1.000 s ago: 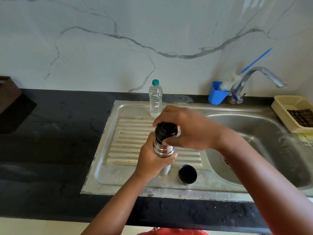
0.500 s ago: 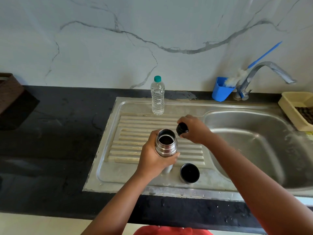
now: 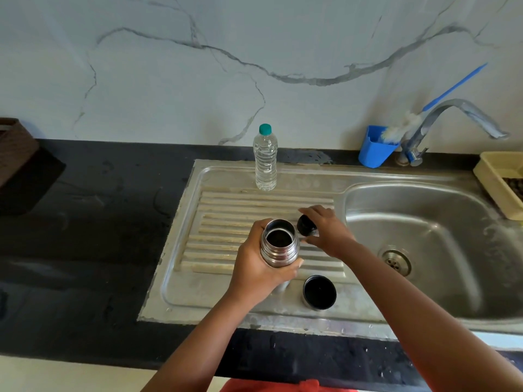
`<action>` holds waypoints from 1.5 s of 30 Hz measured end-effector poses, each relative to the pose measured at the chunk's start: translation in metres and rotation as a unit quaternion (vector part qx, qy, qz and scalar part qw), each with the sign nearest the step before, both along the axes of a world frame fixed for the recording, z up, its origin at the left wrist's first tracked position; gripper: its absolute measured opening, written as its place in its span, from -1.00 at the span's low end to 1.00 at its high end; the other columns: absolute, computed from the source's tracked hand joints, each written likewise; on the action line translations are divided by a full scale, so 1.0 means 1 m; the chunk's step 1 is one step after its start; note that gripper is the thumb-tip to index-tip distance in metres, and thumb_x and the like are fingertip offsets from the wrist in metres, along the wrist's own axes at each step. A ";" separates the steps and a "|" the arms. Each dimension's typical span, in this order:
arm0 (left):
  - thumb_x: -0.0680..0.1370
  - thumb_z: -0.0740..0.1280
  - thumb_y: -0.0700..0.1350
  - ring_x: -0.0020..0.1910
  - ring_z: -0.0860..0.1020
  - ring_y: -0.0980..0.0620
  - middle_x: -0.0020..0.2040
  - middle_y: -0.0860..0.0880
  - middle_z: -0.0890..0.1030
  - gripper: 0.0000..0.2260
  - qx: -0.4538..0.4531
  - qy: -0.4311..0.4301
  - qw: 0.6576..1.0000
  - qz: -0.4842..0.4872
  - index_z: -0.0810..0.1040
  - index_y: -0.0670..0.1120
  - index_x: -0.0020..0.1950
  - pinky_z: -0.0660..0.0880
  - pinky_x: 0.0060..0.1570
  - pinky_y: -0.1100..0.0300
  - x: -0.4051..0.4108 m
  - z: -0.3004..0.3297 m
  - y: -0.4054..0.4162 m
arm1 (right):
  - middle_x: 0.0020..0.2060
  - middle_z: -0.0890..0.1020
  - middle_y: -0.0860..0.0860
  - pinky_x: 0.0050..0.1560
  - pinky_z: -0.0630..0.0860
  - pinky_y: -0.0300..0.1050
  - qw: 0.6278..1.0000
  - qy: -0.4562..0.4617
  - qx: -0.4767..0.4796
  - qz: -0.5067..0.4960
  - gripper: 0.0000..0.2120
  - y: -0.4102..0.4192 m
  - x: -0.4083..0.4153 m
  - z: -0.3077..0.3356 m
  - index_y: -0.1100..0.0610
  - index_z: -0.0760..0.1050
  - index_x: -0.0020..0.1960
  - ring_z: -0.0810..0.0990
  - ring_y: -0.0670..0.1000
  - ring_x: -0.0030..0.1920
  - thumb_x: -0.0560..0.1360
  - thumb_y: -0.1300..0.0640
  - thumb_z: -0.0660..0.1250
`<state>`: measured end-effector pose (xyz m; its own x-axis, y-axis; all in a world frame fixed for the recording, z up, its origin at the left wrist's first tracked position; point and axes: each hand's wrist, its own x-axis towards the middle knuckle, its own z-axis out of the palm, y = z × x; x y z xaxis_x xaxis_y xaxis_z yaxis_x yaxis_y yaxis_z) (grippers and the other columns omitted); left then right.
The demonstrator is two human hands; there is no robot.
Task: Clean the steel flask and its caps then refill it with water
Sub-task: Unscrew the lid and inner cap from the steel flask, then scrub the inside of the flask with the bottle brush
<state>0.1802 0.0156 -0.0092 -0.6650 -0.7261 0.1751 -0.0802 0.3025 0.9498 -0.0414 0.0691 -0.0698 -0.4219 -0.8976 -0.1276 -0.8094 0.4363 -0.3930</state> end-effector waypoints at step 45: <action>0.26 0.63 -0.30 -0.03 0.64 0.11 0.00 0.13 0.63 -0.41 -0.008 0.024 1.000 -0.012 0.46 0.00 0.16 0.52 -0.05 0.33 0.000 -0.005 -0.001 | 0.14 0.35 -0.06 -0.15 0.39 -0.53 0.966 -0.113 -0.192 -0.128 -0.38 0.061 0.063 -0.012 0.10 0.43 0.20 0.47 -0.06 0.01 0.23 0.19 0.64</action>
